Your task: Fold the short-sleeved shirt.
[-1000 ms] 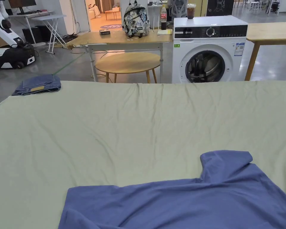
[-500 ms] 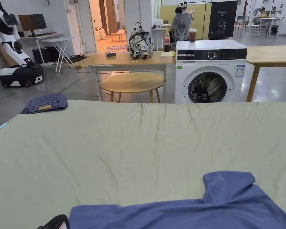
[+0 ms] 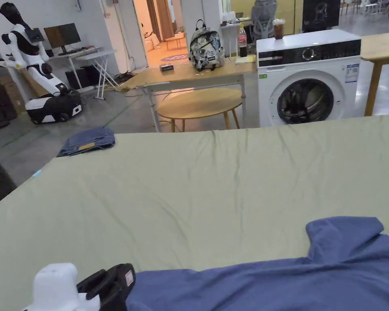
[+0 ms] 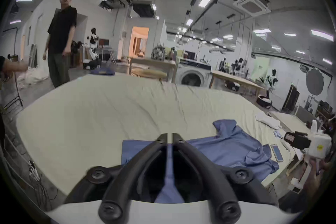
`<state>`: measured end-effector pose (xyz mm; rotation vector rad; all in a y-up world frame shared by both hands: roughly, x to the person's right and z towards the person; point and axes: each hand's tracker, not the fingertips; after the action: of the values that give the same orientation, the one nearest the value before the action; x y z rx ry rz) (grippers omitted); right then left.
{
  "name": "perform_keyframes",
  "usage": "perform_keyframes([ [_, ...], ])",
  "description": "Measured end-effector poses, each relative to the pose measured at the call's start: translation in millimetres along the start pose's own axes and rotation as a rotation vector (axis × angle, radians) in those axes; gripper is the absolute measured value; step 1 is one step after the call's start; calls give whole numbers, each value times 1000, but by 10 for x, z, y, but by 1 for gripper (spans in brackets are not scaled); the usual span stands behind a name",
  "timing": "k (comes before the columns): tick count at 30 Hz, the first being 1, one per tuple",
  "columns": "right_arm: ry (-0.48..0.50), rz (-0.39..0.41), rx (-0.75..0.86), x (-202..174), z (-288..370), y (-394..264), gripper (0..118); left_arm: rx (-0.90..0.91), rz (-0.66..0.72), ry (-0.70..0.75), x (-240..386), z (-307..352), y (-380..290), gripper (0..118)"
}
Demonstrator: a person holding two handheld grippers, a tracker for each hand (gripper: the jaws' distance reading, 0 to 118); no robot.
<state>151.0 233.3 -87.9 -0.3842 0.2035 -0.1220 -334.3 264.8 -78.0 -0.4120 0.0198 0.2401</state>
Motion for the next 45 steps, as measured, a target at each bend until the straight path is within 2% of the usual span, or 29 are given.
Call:
perform_keyframes([
  [1, 2, -13, -6, 22, -4, -24, 0, -32, 32, -6, -89, -168, 75, 50],
  [2, 8, -26, -13, 51, -8, -53, 0, -103, 74, -17, -223, -399, 136, 61],
  [3, 9, -36, -18, 114, -44, -129, 0, -149, 94, -20, -334, -629, 176, 68],
  [6, 15, -80, -60, 225, -93, -231, 0, -290, 70, 82, -502, -1274, 212, 70],
  [9, 4, -88, -89, 326, -116, -322, 0, -432, 49, 149, -652, -1830, 84, 70],
  [12, -18, -98, -124, 434, -135, -410, 0, -511, 58, 218, -791, -2131, -95, 70],
  [14, -28, -117, -149, 523, -151, -457, 0, -549, 95, 204, -820, -2282, -174, 70],
  [15, -39, -129, -159, 560, -160, -499, 0, -572, 98, 191, -822, -2323, -229, 68],
  [16, -46, -141, -170, 593, -173, -517, 0, -619, 107, 201, -820, -2379, -293, 61],
  [18, -52, -152, -183, 650, -197, -542, 0, -588, 35, 264, -731, -2355, -304, 46],
  [19, -59, -152, -186, 652, -200, -557, 0, -590, 4, 257, -664, -2338, -278, 35],
  [21, -63, -145, -194, 686, -260, -536, 0, -607, -73, 241, -585, -2338, -260, 1],
  [23, -55, -126, -204, 714, -378, -427, 0, -609, -59, 248, -489, -2366, -269, 0],
  [26, -11, -82, -208, 809, -662, -78, 1, -661, -110, 254, -667, -2671, -334, 0],
  [27, -8, -66, -213, 826, -781, 54, 15, -656, -91, 247, -712, -2685, -320, 0],
  [28, -13, -47, -205, 863, -937, 195, 35, -653, -32, 235, -600, -2544, -293, 0],
  [30, 4, -26, -289, 982, -1384, 460, 85, -645, 36, 206, -703, -2528, -268, 0],
  [31, 15, -24, -354, 965, -1605, 617, 88, -639, 61, 194, -750, -2525, -276, 0],
  [34, -23, -48, -518, 1088, -2400, 717, 87, -606, 138, 179, -873, -2490, -288, 0],
  [35, -36, -50, -521, 1131, -2642, 687, 87, -604, 143, 175, -843, -2451, -296, 0],
  [39, -179, 11, -717, 1194, -3348, 462, 84, -606, 86, 197, -662, -2384, -316, 0],
  [40, -179, 13, -745, 1179, -3391, 375, 73, -608, 67, 204, -612, -2377, -310, 0],
  [41, -150, 29, -783, 1158, -3412, 288, 57, -610, 55, 206, -581, -2368, -318, 0],
  [42, -156, 46, -754, 1101, -3373, 237, 51, -607, 50, 208, -562, -2359, -327, 0],
  [43, -171, 119, -694, 1018, -3263, 259, 47, -606, 49, 212, -573, -2378, -328, 0],
  [44, -154, 110, -699, 986, -3247, 265, 35, -603, 47, 217, -569, -2383, -326, 0],
  [45, -164, 95, -703, 964, -3230, 283, 16, -596, 42, 222, -542, -2357, -326, 0],
])
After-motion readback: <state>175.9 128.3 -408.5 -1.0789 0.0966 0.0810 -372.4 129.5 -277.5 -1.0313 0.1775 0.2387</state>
